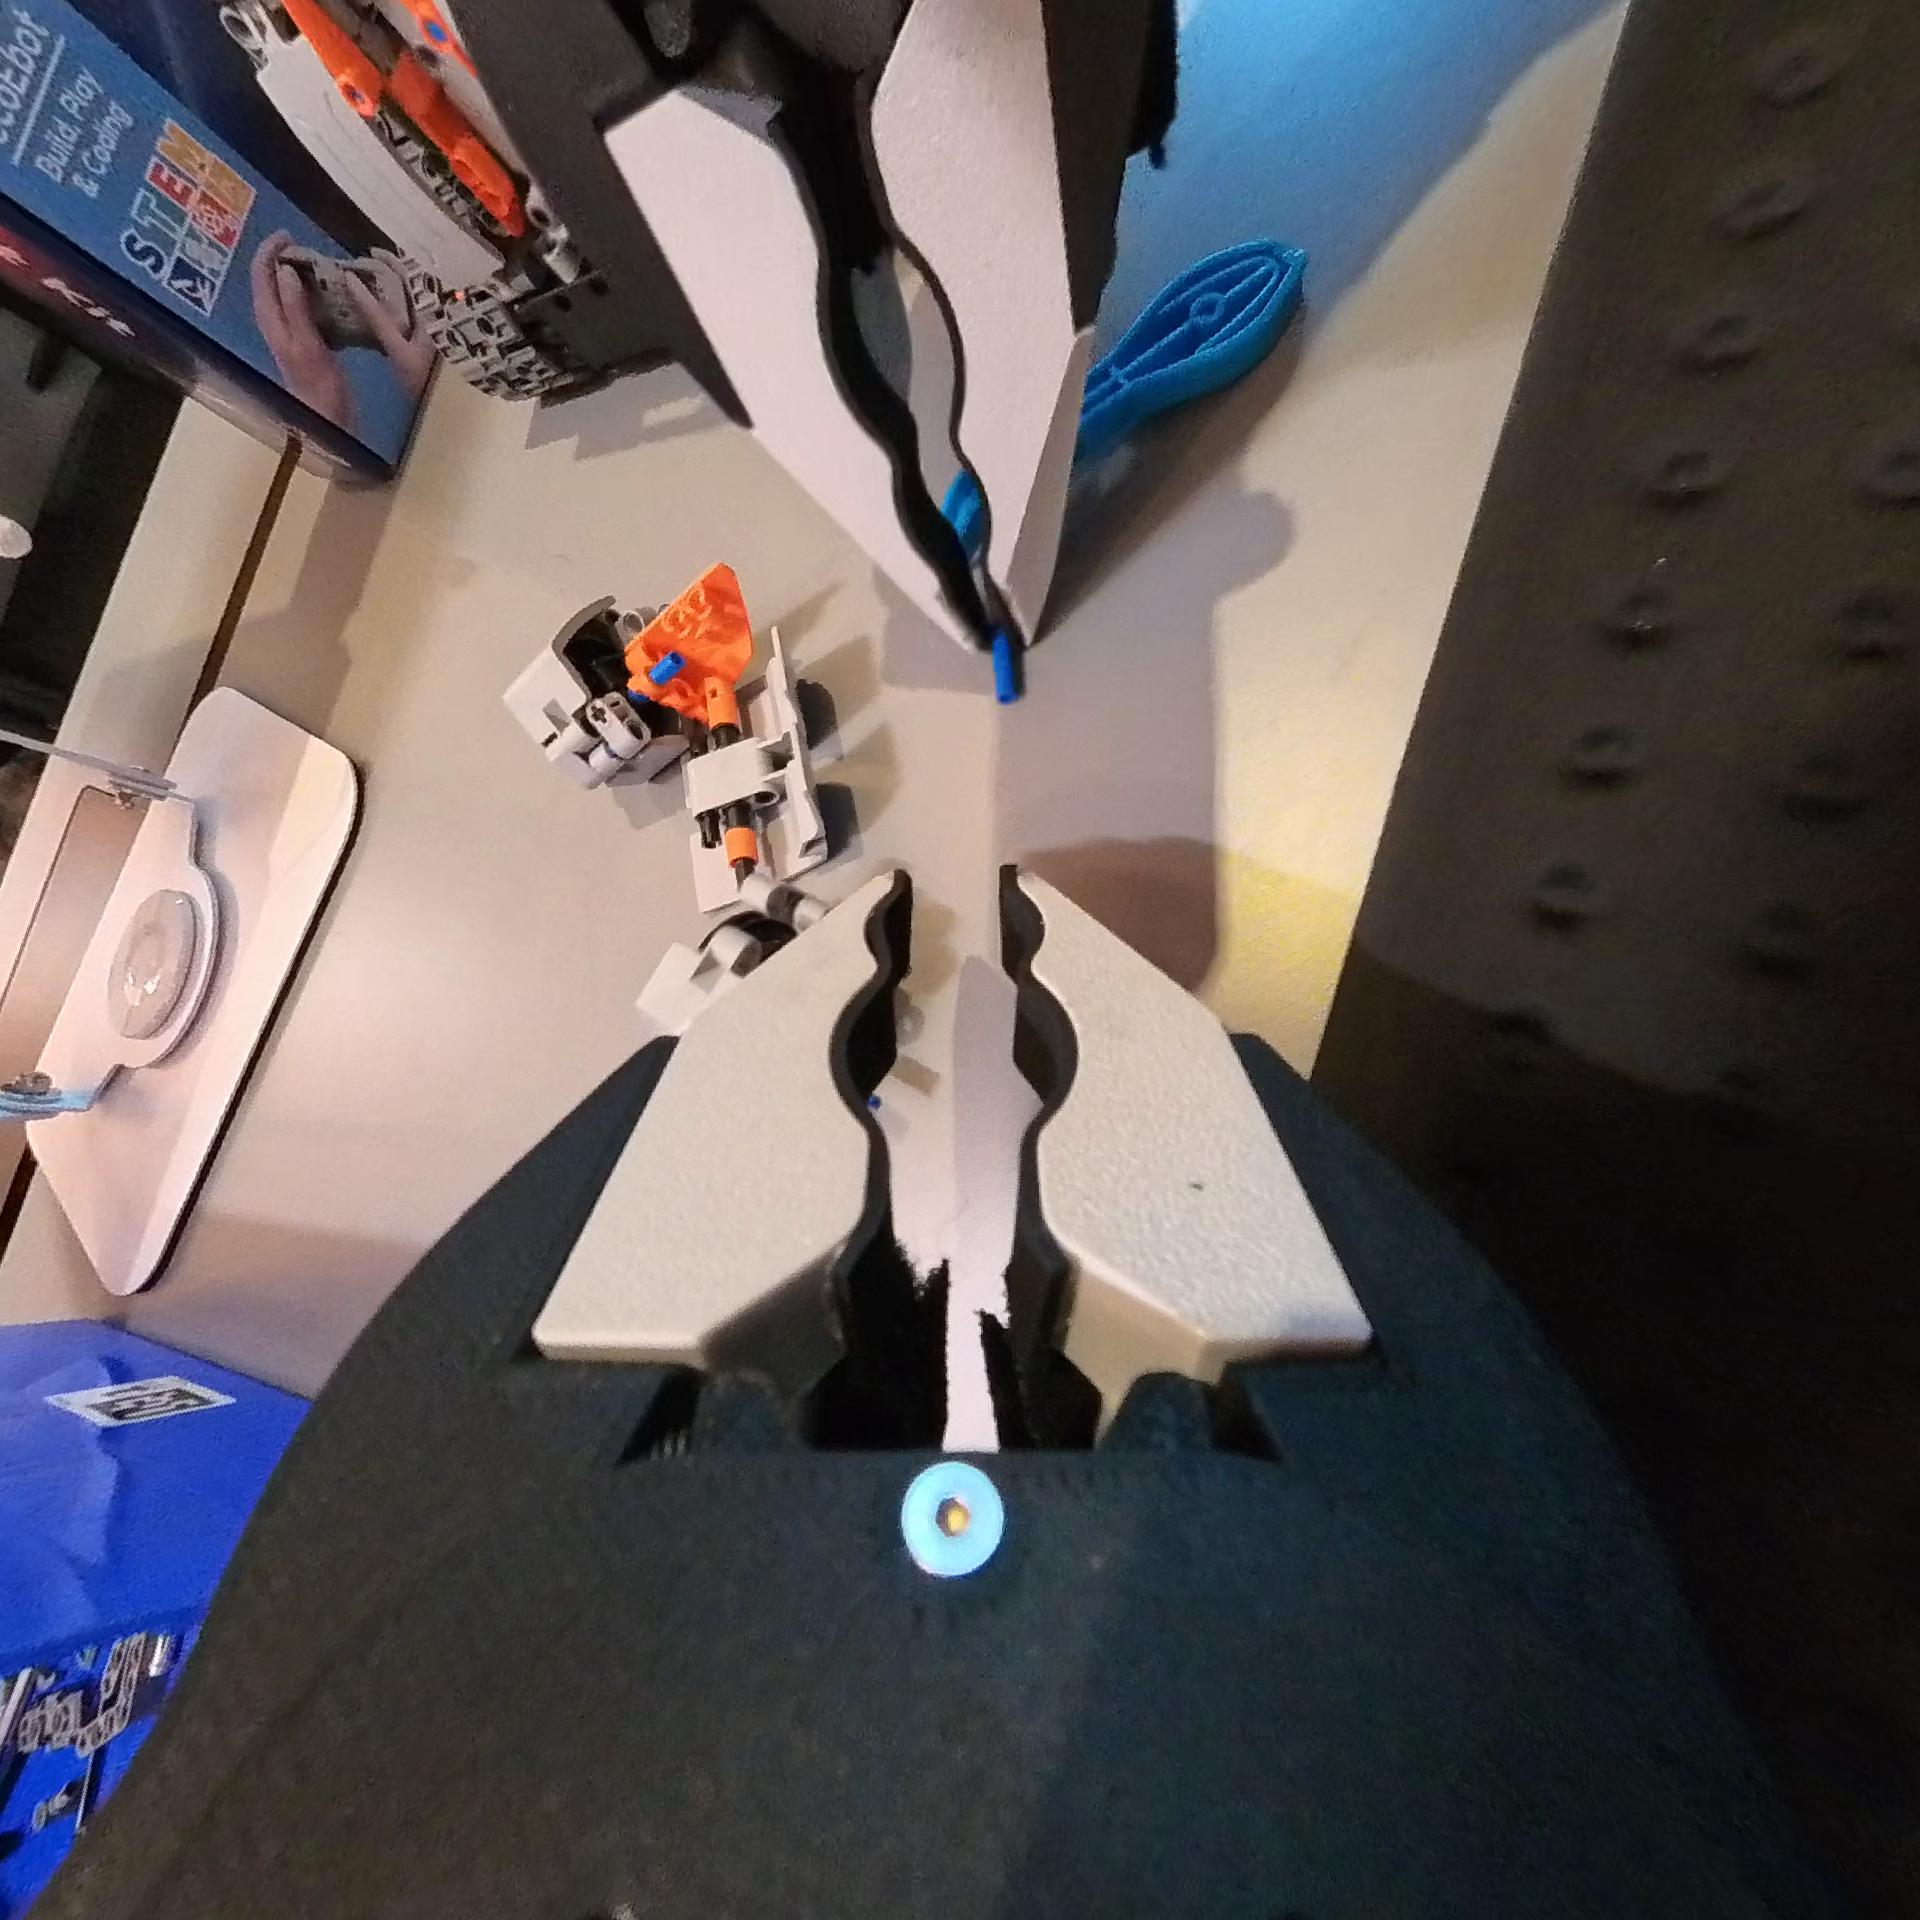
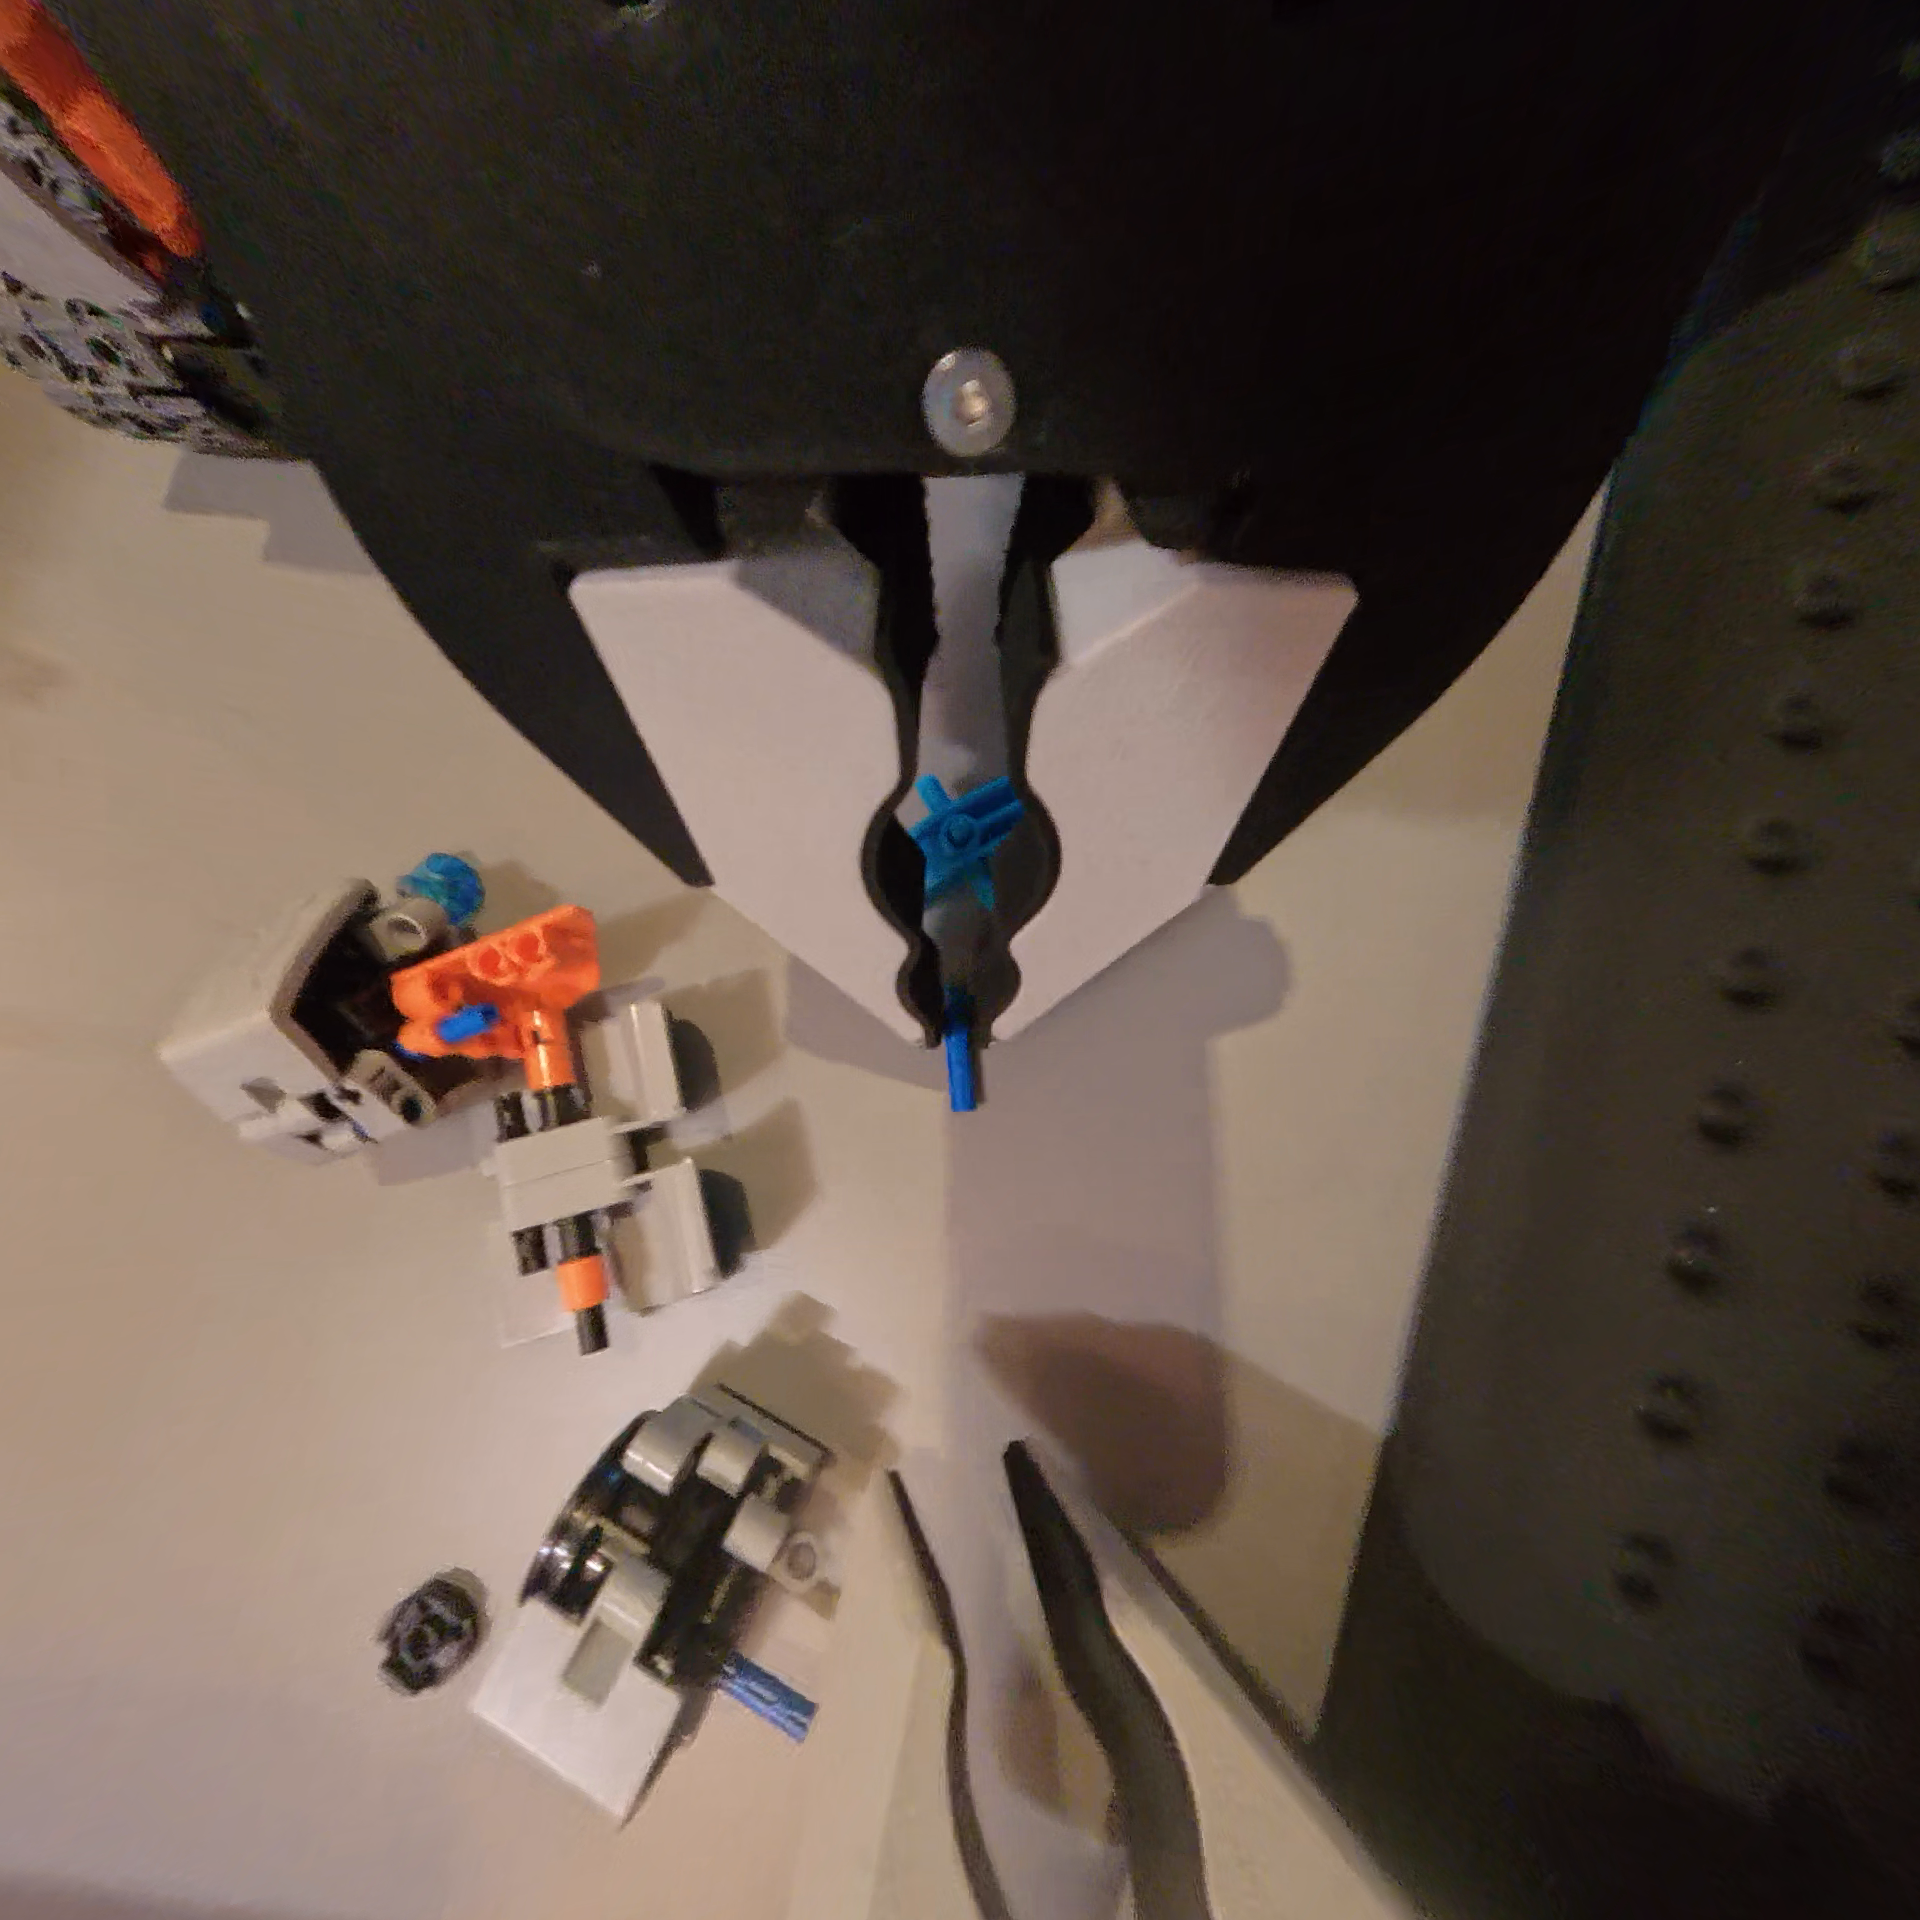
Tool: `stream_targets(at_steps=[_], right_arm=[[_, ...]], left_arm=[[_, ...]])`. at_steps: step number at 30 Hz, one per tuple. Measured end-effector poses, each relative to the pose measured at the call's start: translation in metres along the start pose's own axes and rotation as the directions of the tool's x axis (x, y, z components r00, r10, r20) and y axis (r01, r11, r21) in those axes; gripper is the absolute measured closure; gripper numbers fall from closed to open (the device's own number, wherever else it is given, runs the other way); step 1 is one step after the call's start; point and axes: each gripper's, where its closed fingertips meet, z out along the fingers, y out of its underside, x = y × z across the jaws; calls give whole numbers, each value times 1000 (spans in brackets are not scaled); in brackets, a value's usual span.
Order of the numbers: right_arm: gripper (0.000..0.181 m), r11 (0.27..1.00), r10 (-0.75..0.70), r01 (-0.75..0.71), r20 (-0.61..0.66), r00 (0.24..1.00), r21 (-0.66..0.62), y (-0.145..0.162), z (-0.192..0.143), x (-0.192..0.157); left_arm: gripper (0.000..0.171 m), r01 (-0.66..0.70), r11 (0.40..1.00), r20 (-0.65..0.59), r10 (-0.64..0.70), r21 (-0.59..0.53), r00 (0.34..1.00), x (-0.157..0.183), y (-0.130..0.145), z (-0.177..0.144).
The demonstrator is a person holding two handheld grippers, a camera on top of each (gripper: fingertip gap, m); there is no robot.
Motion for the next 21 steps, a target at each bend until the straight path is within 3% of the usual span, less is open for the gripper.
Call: stream_targets(at_steps=[9,12,21], right_arm=[[180,988,115,-115,12,993,103,-7,1,4],[180,975,141,-141,9,990,172,-17,-2,6],[179,976,119,-111,-29,992,189,-22,6,6]], left_arm=[[156,21,1000,-23,-20,18,1000,3,-2,-1],[156,35,999,21,-36,6,999,-2,-1,-1],[146,151,979,84,-140,-138,987,-26,44,-5]])
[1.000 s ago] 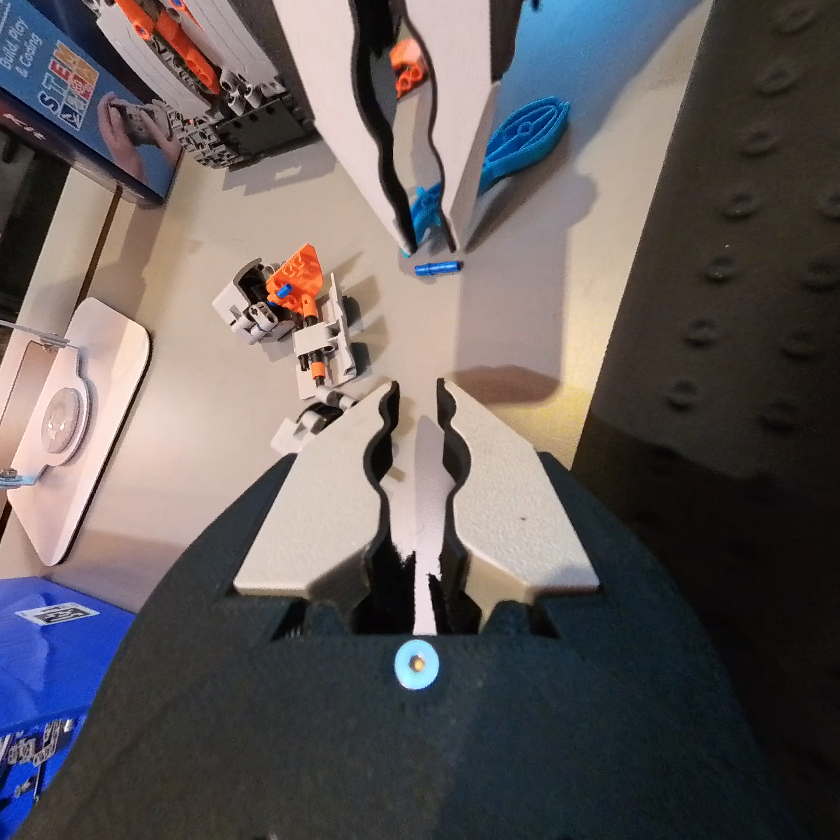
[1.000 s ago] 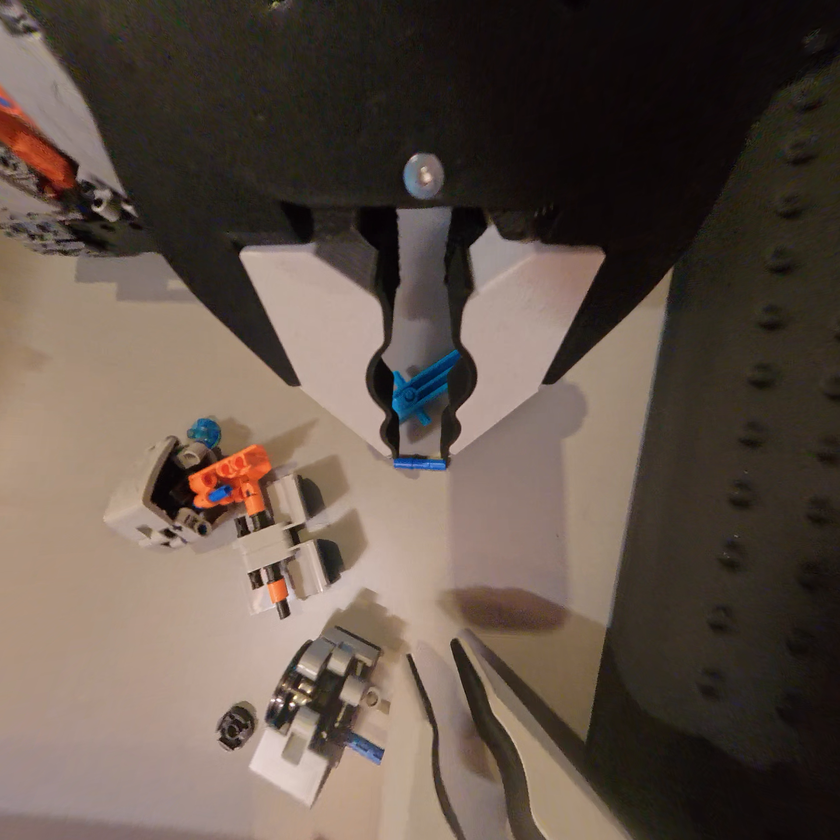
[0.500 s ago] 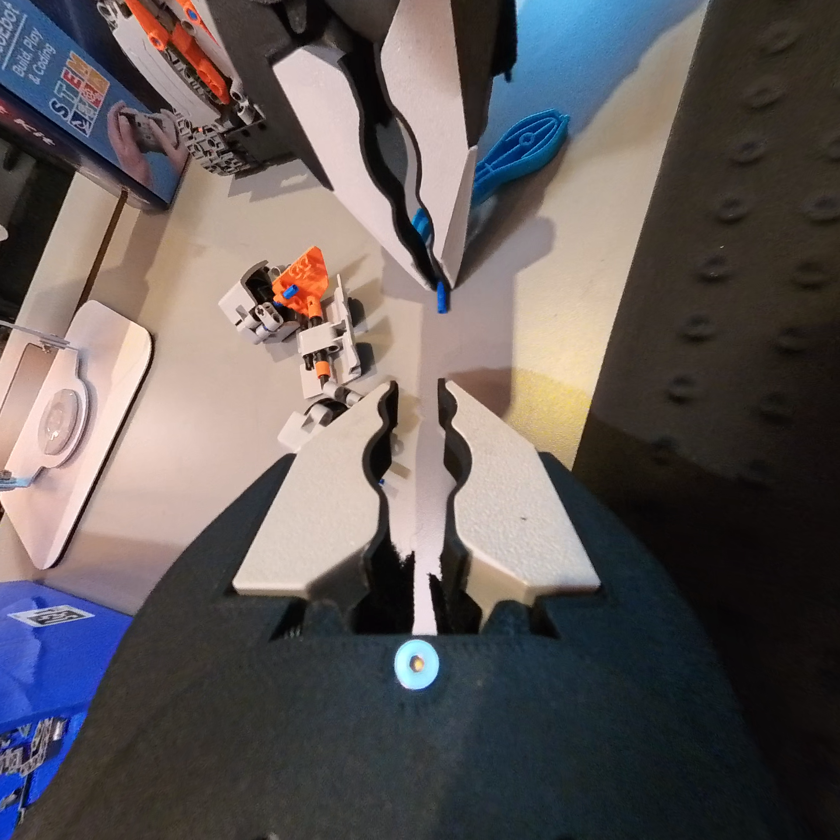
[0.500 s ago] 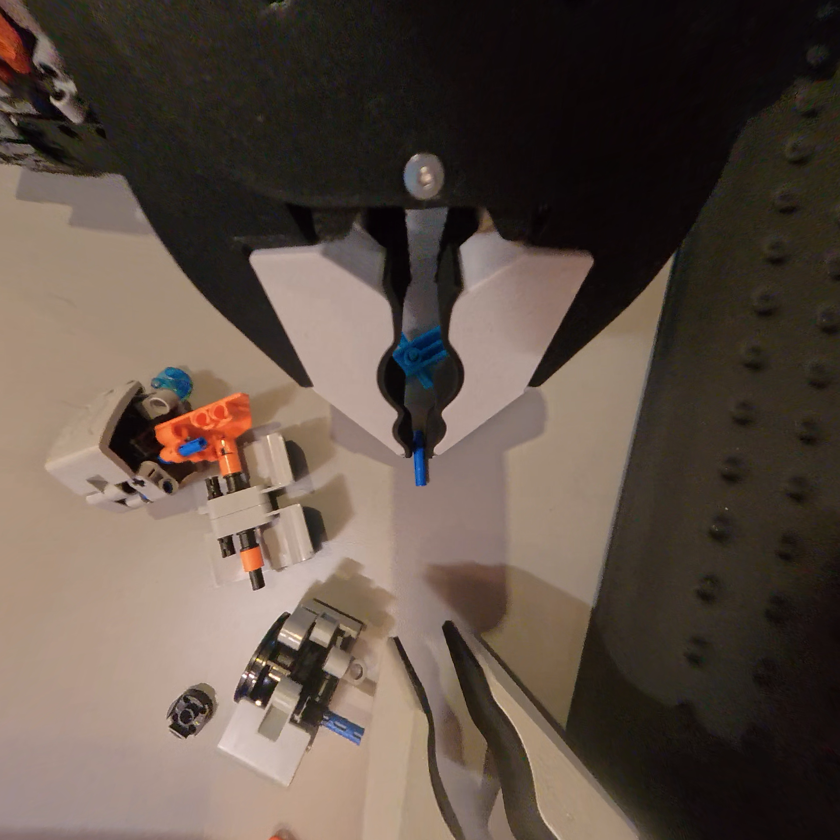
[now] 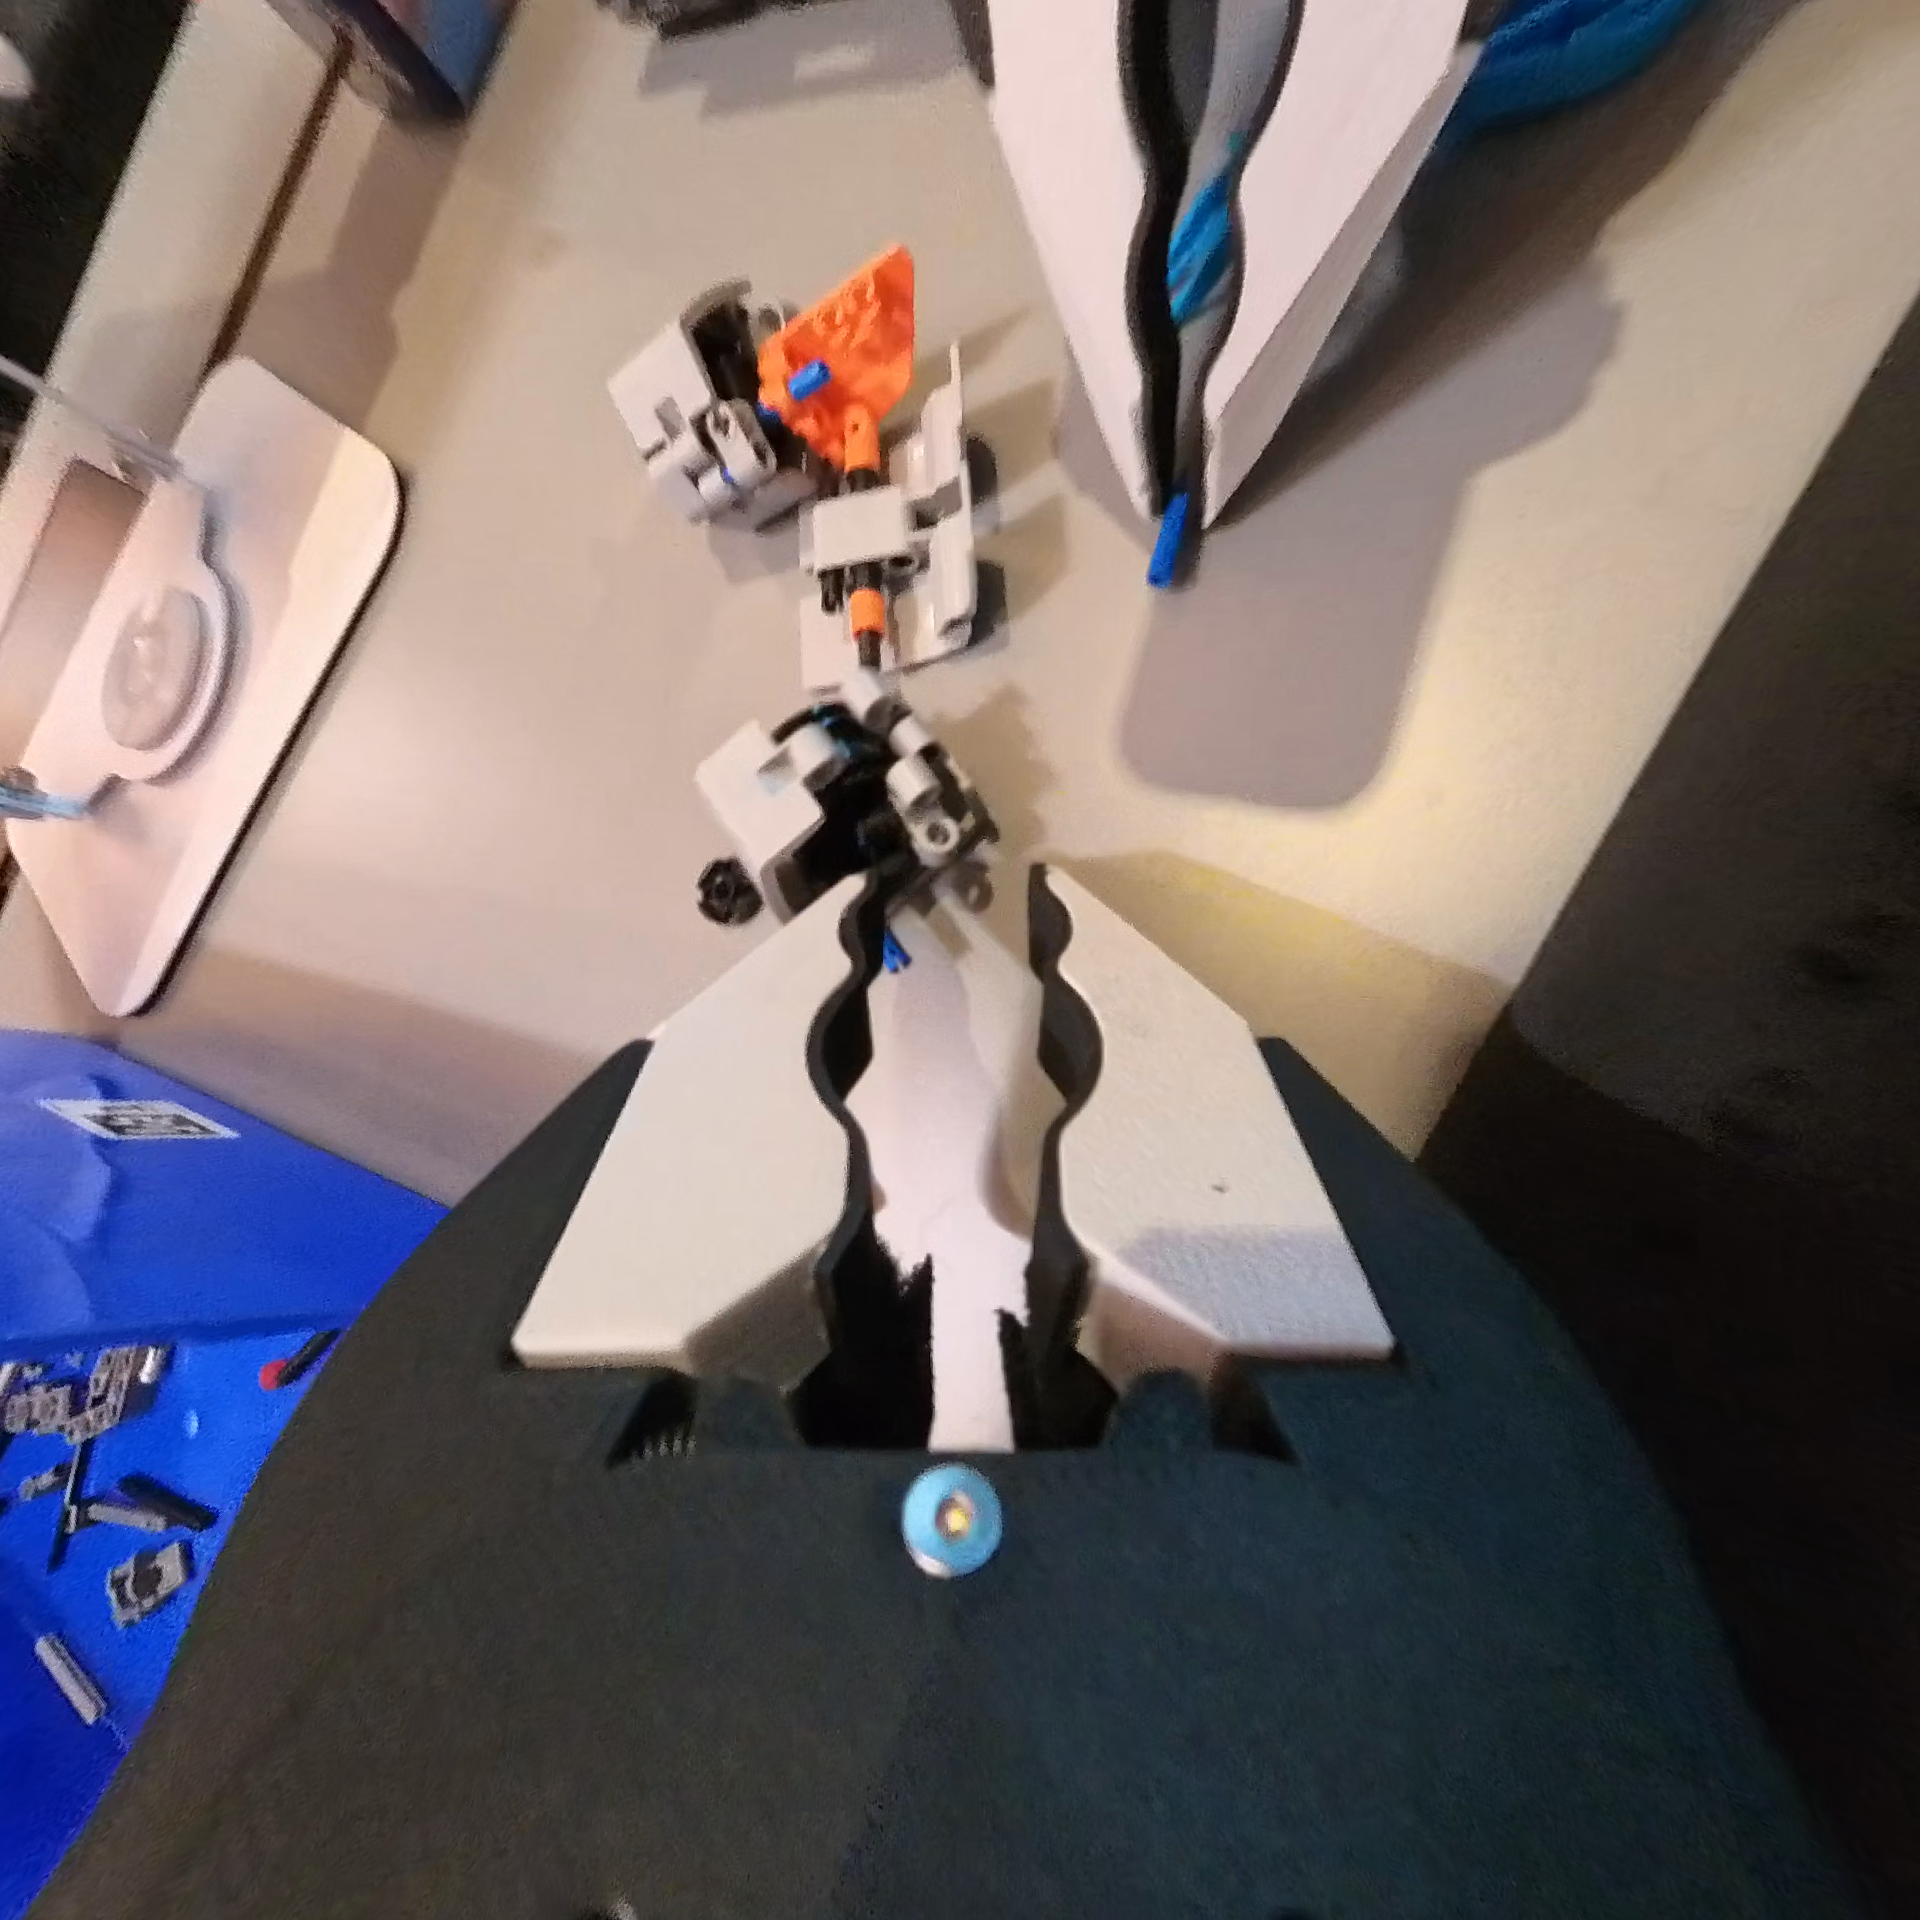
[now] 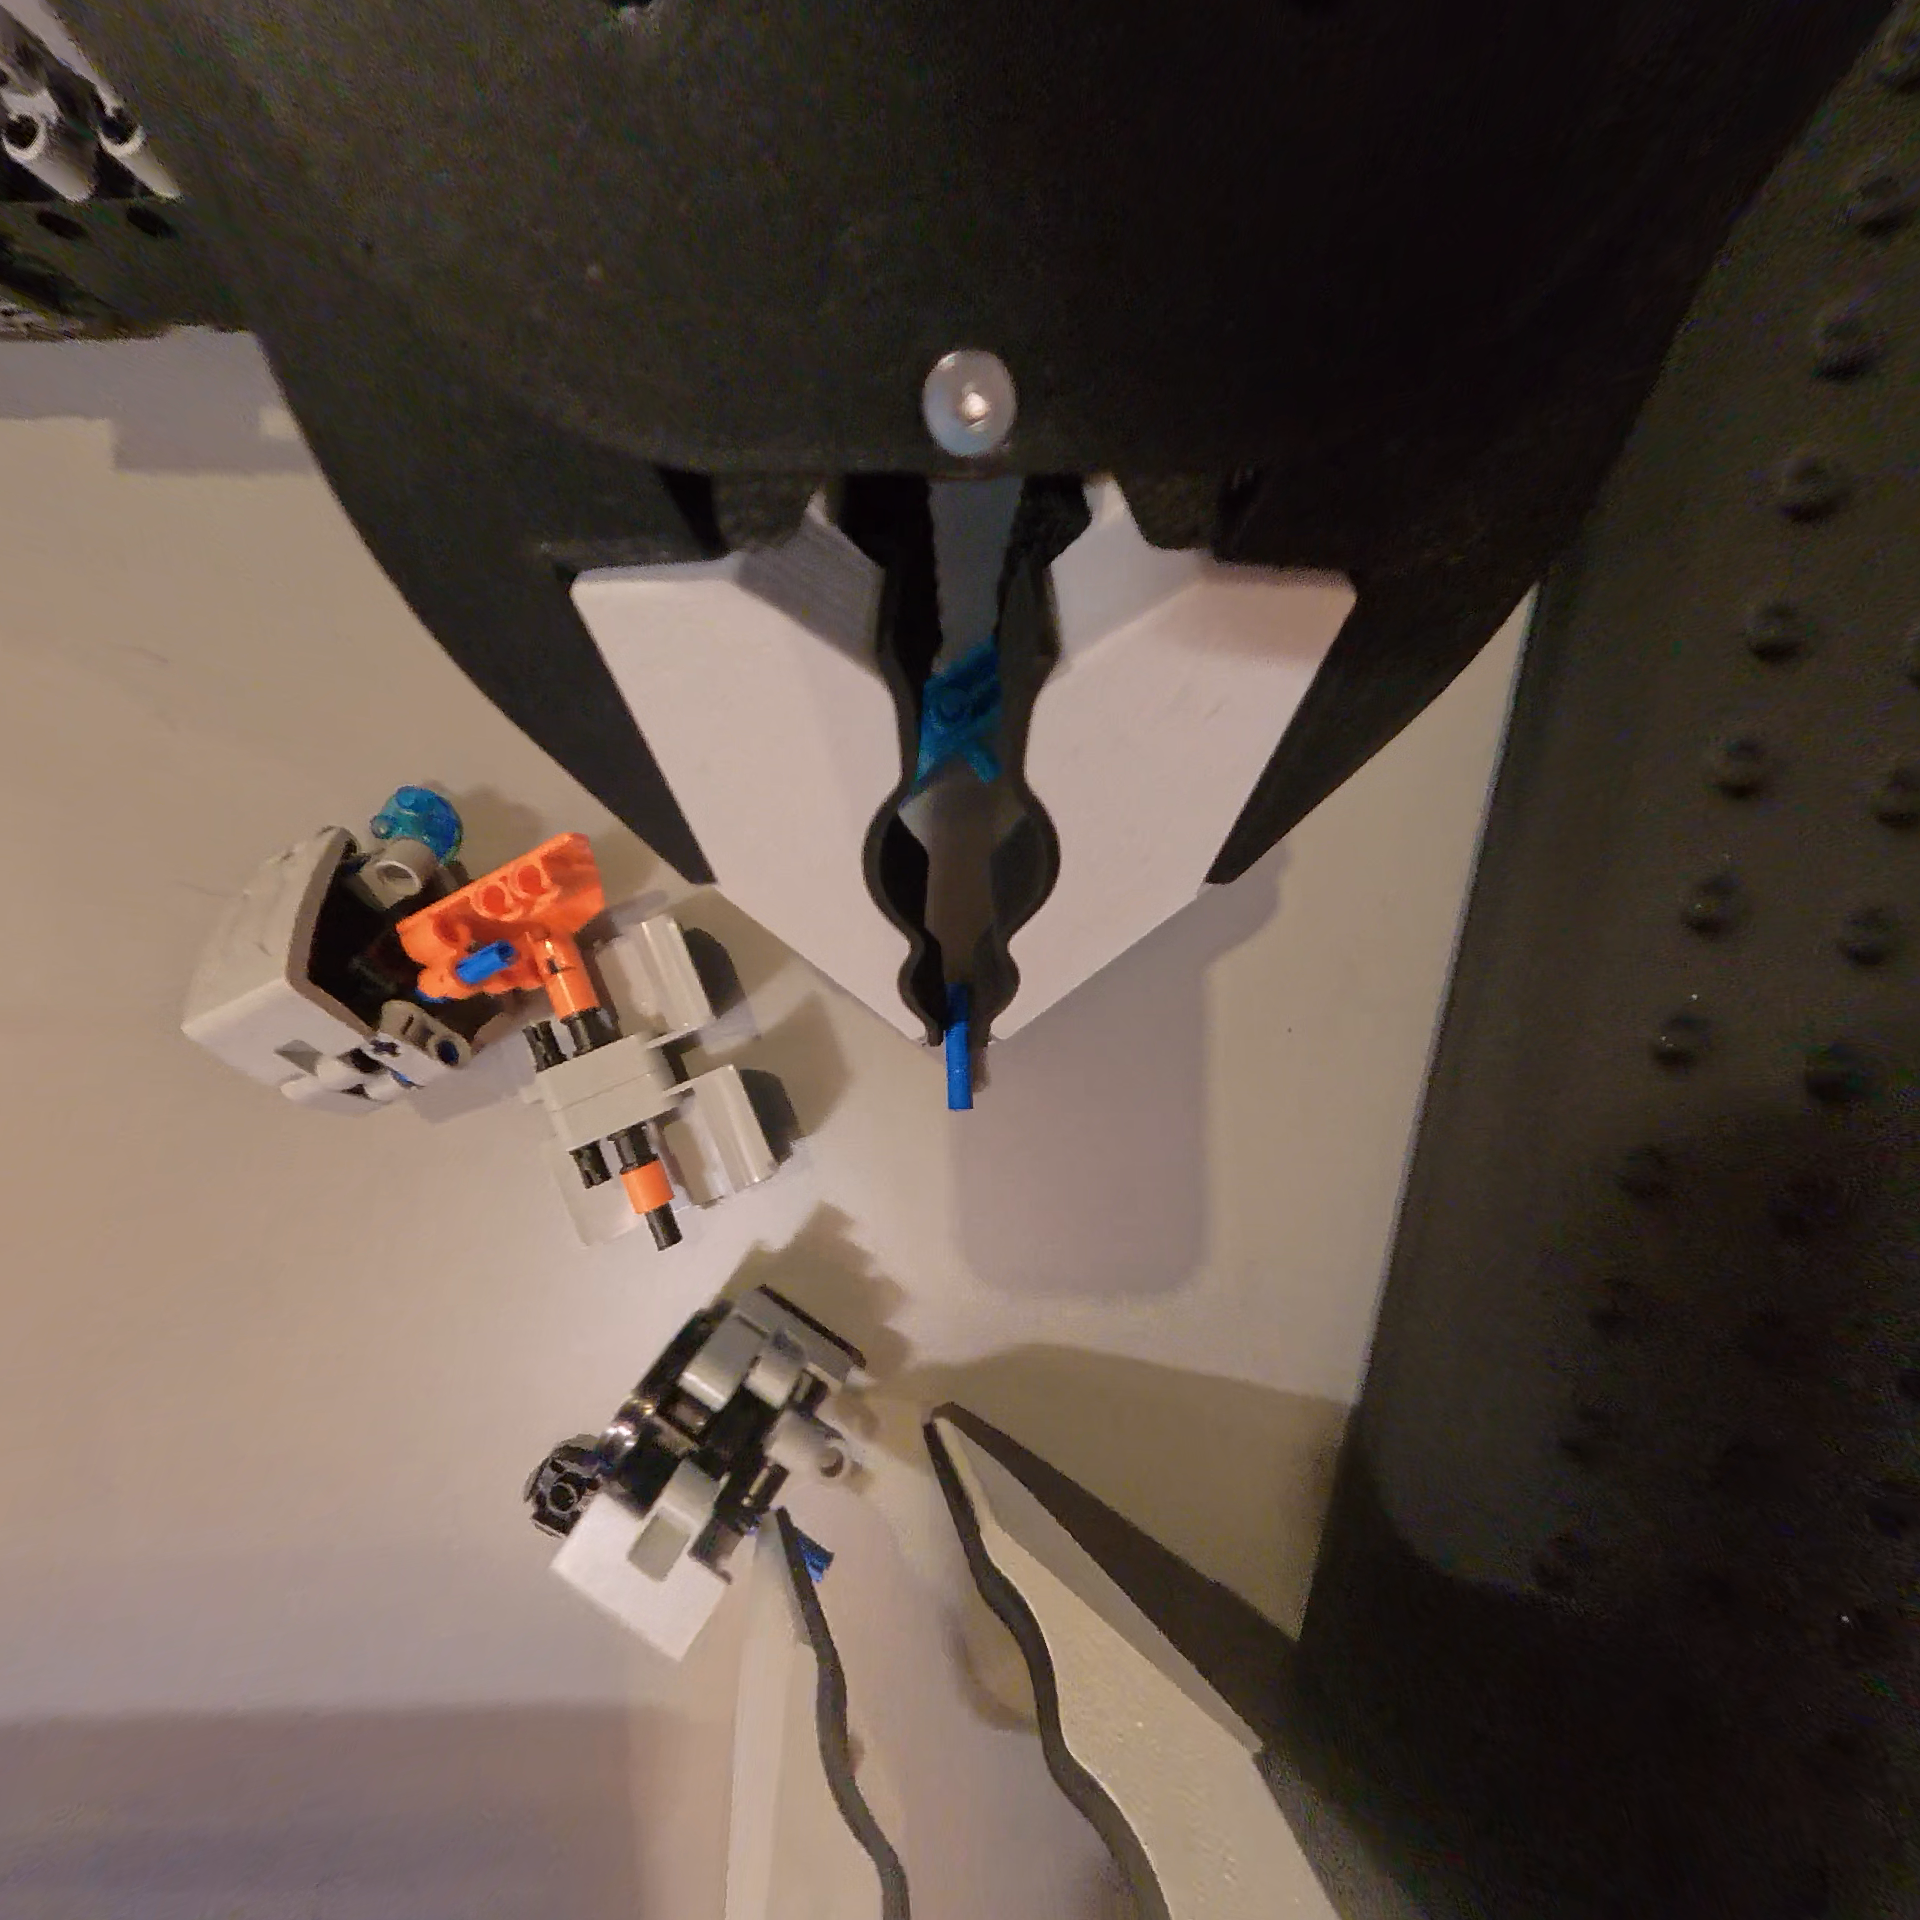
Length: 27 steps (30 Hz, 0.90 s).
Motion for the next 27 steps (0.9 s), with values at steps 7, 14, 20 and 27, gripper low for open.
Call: stream_targets(at_steps=[7,14,20,27], right_arm=[[179,997,22,-20,-19,1000,69,-10,-7,5],[179,992,42,-39,-23,999,119,-26,-3,3],[179,989,57,-49,-51,997,142,-36,0,8],[179,989,35,-21,-92,995,146,-42,2,16]], left_arm=[[139,16,998,20,-18,60,1000,-12,-4,-12],[152,-139,989,34,137,55,990,-4,-8,-7],[164,-195,979,19,195,50,981,-2,-10,-2],[167,-178,981,-6,178,73,984,-1,-15,3]])
